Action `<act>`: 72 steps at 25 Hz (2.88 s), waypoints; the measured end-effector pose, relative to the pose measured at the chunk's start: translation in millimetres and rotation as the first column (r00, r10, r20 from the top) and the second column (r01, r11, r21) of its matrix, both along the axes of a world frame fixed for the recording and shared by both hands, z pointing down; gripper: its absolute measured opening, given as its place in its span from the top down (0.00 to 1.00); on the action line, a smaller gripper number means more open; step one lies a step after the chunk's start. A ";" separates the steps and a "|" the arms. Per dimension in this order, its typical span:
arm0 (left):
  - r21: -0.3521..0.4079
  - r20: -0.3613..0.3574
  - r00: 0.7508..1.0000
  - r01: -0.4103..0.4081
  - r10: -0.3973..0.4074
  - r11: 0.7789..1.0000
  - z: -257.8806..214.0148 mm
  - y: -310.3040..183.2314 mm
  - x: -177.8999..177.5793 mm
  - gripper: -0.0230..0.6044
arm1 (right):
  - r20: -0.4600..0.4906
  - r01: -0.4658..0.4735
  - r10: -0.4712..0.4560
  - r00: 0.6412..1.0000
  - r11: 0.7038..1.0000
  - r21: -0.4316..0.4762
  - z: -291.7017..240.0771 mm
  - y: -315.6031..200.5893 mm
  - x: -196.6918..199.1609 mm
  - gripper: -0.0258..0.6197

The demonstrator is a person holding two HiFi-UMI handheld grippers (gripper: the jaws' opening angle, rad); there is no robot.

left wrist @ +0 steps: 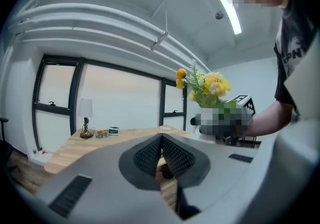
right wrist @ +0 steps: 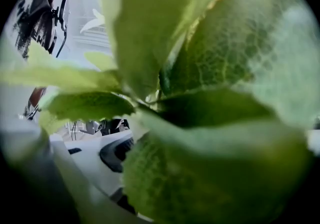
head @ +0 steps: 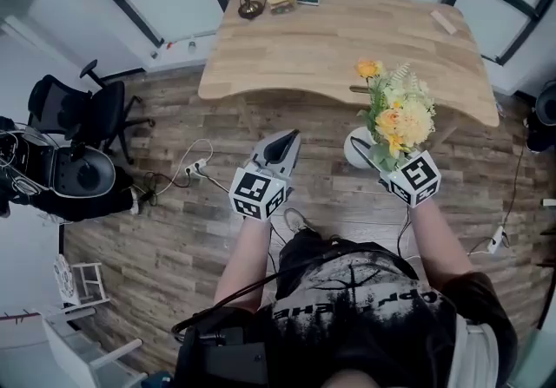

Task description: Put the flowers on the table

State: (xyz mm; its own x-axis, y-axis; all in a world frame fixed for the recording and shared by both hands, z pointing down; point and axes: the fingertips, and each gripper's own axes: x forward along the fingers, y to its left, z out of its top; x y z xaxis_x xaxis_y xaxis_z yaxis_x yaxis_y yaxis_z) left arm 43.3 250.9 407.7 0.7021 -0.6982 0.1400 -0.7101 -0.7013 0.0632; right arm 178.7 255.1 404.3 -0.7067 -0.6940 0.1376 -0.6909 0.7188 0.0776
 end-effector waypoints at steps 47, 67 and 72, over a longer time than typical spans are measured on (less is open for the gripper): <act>0.008 0.098 0.979 -0.180 0.178 0.984 22.4 -159.5 -111.1 0.94 | 0.017 -0.164 0.164 0.986 0.986 -0.005 11.2 -156.0 -109.8 0.56; -0.035 0.063 0.988 -0.139 0.141 0.990 44.8 -261.7 -112.4 0.94 | 0.002 -0.142 0.142 0.990 0.990 -0.008 21.1 -270.8 -107.2 0.56; -0.057 0.074 0.994 -0.072 0.076 0.996 47.2 -308.2 -112.7 0.94 | 0.011 -0.077 0.078 0.997 0.997 -0.021 23.8 -328.5 -107.4 0.56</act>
State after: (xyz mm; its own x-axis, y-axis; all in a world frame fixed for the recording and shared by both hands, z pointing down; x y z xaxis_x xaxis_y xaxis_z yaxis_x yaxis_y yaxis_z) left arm -69.4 -57.3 454.9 0.7372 -0.6349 0.2311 -0.6607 -0.7490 0.0500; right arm 71.3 -73.4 428.1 -0.6525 -0.7439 0.1445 -0.7453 0.6644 0.0546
